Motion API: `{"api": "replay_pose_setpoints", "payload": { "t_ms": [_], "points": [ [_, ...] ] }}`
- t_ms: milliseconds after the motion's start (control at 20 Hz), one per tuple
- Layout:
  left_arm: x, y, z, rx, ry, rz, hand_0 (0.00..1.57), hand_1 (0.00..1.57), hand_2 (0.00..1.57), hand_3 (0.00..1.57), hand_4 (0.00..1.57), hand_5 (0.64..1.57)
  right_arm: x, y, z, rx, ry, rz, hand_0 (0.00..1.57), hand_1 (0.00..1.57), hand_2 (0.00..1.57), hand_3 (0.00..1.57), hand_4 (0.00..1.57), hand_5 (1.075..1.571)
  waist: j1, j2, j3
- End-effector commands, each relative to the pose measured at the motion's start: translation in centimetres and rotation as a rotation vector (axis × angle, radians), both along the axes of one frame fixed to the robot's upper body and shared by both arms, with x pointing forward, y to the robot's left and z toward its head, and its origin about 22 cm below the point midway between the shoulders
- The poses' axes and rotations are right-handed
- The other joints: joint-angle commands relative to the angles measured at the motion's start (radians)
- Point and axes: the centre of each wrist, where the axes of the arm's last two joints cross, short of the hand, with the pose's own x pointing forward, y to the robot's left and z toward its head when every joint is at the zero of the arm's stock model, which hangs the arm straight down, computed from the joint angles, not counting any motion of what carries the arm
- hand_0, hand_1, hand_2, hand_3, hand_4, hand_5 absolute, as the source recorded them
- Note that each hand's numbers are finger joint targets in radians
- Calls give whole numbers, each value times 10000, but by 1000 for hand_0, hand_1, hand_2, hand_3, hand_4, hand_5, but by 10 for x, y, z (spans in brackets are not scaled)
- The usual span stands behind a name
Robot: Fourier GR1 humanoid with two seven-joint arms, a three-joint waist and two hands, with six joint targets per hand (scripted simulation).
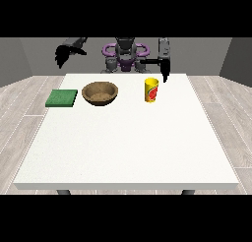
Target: Pick the cup and pour the ball into the bowl, then pick the bowl and place it on the pad
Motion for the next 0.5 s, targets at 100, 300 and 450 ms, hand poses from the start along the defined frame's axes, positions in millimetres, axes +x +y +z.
{"api": "replay_pose_setpoints", "payload": {
  "t_ms": [100,300,450],
  "points": [
    [-2,13,-52,-26,58,319,0,0,0,0,0,1470,4,-21,4,-60,-2,-16,0,0,0,0,174,1571,-155,85,0],
    [24,3,-48,-102,-86,776,0,0,0,0,0,1449,8,-24,14,-74,-337,554,0,0,0,0,182,1571,-792,444,0],
    [21,10,-72,-157,-132,914,0,0,0,0,0,1448,8,-25,23,-199,-263,425,0,0,0,0,147,1571,-774,430,-2]
  ]
}}
